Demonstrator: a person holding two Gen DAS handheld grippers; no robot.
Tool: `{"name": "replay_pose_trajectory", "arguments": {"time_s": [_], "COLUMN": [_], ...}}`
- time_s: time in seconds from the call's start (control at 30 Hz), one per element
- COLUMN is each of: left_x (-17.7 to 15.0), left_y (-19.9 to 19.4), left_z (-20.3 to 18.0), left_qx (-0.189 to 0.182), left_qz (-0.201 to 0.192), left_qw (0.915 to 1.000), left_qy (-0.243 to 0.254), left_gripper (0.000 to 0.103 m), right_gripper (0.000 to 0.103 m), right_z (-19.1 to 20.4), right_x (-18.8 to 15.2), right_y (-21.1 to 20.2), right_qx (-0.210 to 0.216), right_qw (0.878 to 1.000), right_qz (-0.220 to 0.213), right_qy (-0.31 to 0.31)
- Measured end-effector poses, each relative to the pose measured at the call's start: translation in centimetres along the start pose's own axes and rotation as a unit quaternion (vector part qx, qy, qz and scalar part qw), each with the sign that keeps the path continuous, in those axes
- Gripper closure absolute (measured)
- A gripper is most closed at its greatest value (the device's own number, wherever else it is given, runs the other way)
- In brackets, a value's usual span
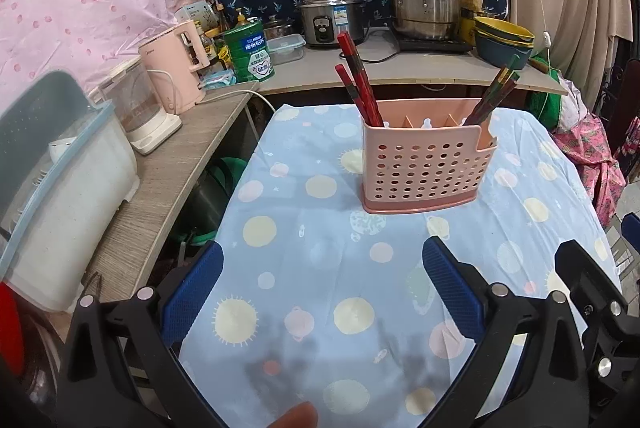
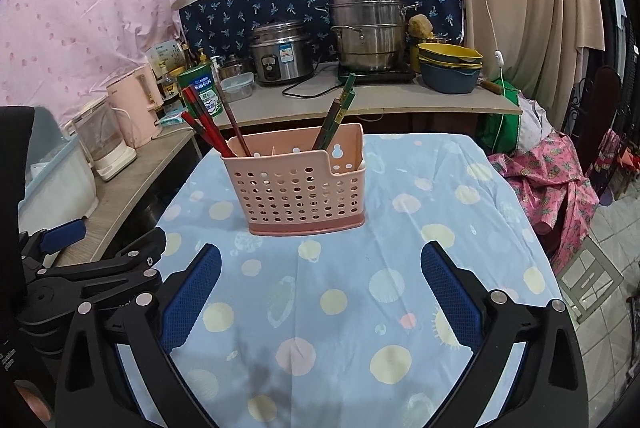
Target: Organize utensils
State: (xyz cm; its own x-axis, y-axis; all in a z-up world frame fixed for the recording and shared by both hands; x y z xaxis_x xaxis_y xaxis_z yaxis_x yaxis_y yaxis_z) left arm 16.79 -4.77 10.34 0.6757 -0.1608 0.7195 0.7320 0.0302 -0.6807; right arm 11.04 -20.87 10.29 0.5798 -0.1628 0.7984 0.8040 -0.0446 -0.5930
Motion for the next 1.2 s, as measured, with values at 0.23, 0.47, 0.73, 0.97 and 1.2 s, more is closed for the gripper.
{"name": "replay_pose_trajectory", "arguments": {"time_s": [0.23,0.47,0.73,0.97,1.2], "left_x": [0.4,0.8,0.9,0.9,0.9], "left_y": [0.5,1.0,1.5,1.9,2.0], "left_z": [0.0,0.2,0.4,0.7,0.8], "left_qx": [0.002,0.004,-0.001,0.003,0.006], "left_qz": [0.003,0.007,0.014,0.022,0.024], "left_qw": [1.0,1.0,0.9998,0.9995,0.9994], "left_qy": [0.0,-0.003,-0.012,-0.023,-0.026], "left_gripper": [0.008,0.007,0.007,0.007,0.007], "right_gripper": [0.006,0.006,0.006,0.006,0.006], "right_z": [0.1,0.1,-0.2,-0.5,-0.6], "right_x": [0.4,0.5,1.0,0.8,0.6], "right_y": [0.6,0.8,1.5,1.9,2.0], "right_qx": [0.0,-0.001,-0.008,-0.014,-0.016], "right_qw": [1.0,1.0,1.0,1.0,1.0], "right_qz": [0.007,0.006,0.009,0.012,0.014], "right_qy": [0.002,0.002,0.004,0.002,-0.001]}}
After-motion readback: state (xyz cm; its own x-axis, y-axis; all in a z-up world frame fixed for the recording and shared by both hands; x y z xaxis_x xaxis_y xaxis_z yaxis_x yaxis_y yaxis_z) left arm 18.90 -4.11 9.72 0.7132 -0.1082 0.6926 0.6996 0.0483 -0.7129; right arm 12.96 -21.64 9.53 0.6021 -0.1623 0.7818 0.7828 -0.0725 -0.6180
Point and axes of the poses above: each gripper's, at about its wrist camera, not at the fingertips, and y roughly the way its jaws point, z to its left, x to its top, the point moved 1 cm from there along y, roughly the way its jaws point, and after that the axes turned 1 degree about -y, right-handed, at the moved point
